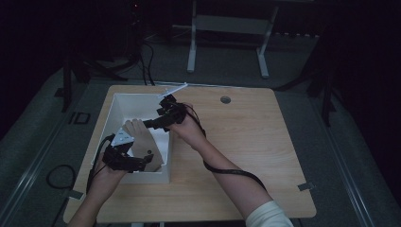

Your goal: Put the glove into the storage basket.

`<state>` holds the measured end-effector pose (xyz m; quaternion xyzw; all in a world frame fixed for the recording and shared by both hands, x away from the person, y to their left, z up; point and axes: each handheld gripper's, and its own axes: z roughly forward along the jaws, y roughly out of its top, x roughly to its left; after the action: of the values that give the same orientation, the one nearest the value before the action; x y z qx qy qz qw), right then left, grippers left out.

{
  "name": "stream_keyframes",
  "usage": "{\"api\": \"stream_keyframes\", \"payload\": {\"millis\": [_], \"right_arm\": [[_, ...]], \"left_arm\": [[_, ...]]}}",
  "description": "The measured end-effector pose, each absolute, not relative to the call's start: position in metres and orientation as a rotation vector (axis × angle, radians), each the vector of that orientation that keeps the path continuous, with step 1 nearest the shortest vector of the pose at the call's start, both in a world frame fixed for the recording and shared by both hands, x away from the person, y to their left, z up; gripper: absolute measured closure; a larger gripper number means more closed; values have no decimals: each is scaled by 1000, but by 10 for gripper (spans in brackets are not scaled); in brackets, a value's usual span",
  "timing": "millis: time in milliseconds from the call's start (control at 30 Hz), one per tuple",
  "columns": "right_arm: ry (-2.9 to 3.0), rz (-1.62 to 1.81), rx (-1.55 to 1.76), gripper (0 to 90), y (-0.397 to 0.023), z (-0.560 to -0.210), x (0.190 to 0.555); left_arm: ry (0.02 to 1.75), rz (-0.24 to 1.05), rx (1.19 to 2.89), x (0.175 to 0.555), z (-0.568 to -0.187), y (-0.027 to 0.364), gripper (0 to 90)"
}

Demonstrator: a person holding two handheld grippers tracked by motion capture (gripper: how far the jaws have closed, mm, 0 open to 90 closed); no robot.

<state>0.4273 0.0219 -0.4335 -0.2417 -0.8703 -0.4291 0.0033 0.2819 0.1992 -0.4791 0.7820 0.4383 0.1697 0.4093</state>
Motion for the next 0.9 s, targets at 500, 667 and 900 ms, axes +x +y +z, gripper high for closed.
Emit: {"api": "stream_keyframes", "payload": {"millis": [500,667,900], "right_arm": [[-2749,-1425,-780,188,-29,-409,418],[-2723,-1476,-791,190,-51,-403,414],[-2732,-1502,-800,189,-77,-399,407]], "left_arm": [[1026,437,1905,280,-443,166,43],[982,436,1900,277,-435,150,44],[913,431,1905,271,-425,128,44]]}}
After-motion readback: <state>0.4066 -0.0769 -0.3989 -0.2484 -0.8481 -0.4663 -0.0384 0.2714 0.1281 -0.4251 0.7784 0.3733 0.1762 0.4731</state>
